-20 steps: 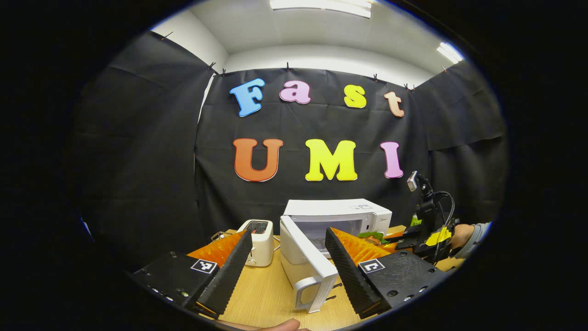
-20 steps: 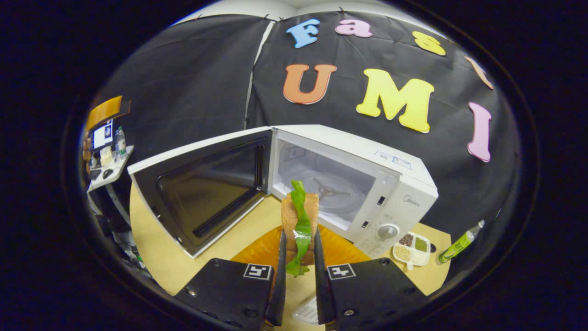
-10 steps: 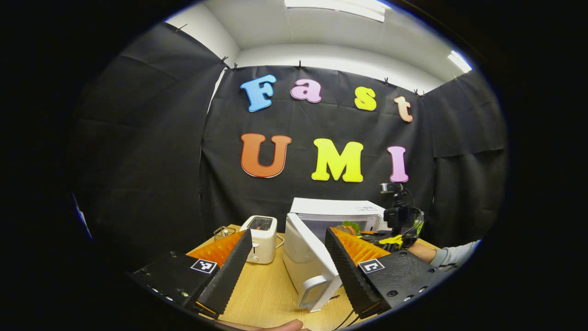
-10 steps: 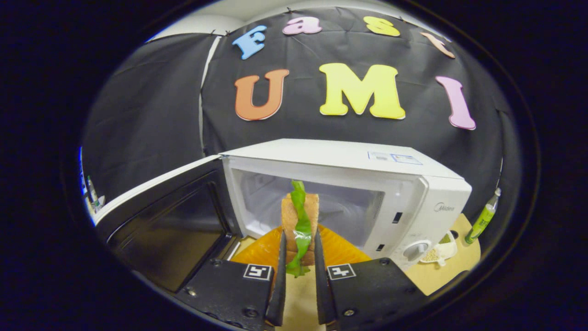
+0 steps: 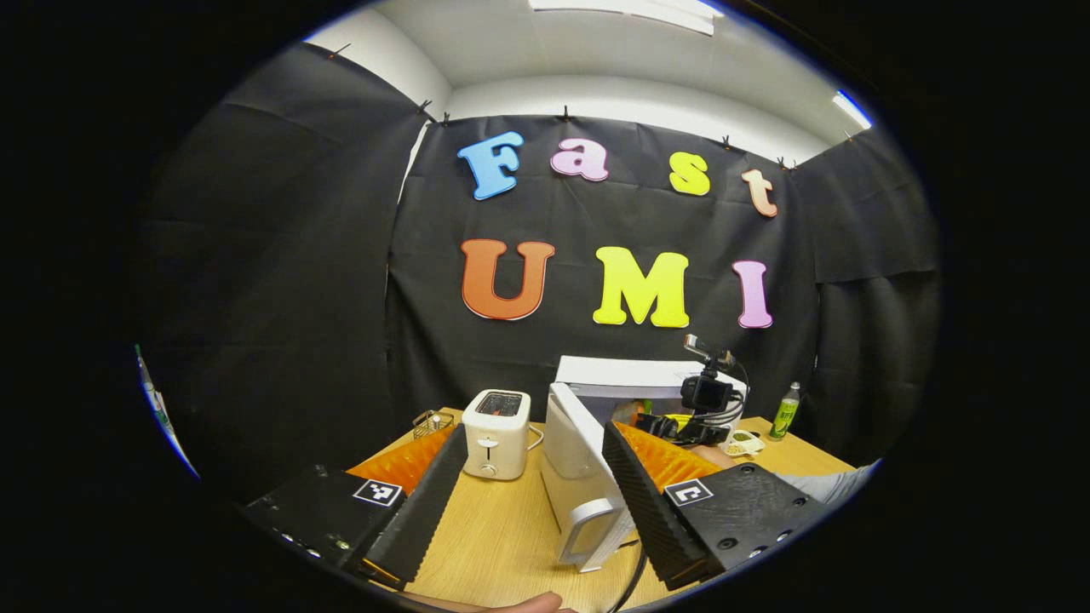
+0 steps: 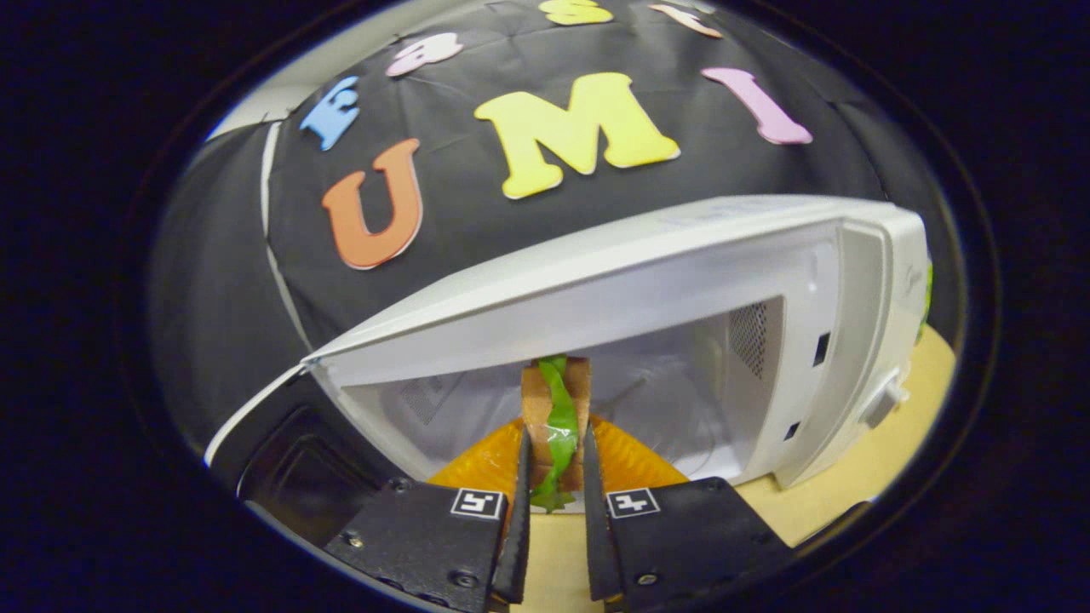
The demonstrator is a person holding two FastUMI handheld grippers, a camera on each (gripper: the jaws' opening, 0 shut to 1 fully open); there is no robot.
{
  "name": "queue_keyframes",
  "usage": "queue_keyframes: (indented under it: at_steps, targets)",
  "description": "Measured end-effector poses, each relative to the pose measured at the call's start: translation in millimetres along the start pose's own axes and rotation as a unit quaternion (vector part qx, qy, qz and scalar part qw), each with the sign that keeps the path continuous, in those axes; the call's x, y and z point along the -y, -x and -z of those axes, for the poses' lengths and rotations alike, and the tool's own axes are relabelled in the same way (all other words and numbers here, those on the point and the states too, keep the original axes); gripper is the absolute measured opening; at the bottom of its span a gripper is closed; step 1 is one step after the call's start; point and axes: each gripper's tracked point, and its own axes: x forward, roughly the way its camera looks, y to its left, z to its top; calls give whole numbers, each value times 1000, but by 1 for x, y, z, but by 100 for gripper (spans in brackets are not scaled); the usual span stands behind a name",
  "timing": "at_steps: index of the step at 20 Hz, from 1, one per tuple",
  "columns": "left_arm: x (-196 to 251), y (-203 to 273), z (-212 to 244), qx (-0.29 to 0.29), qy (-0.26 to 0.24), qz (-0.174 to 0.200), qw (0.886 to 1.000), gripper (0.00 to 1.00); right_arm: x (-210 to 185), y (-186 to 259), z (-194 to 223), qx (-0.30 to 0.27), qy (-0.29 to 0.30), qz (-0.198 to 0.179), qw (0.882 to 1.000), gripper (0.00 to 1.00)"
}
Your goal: Open the microwave oven with the left hand, put the food in, and close the microwave oven.
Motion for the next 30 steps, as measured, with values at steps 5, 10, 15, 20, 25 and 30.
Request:
queue_keyframes:
  at_steps: [5,10,15,20,25,30]
  targets:
    - [-19,3,5,-5,-5,-21,1000,96,9,-13,1,40,-99,47,993,34]
    - [-27,10,7,-6,-13,-37,999,95,13,-20,8,78,-132,74,985,37]
    - [-33,18,16,-15,-28,-45,998,95,1,-37,29,63,-216,28,974,38]
    - [-41,21,8,-3,-25,-55,998,94,4,-47,54,34,-241,23,970,38]
    - [-49,16,14,-6,-6,-58,998,95,29,-39,51,64,-124,104,985,51]
    - [-49,12,22,-22,-2,-55,998,95,48,-33,43,92,4,168,981,89]
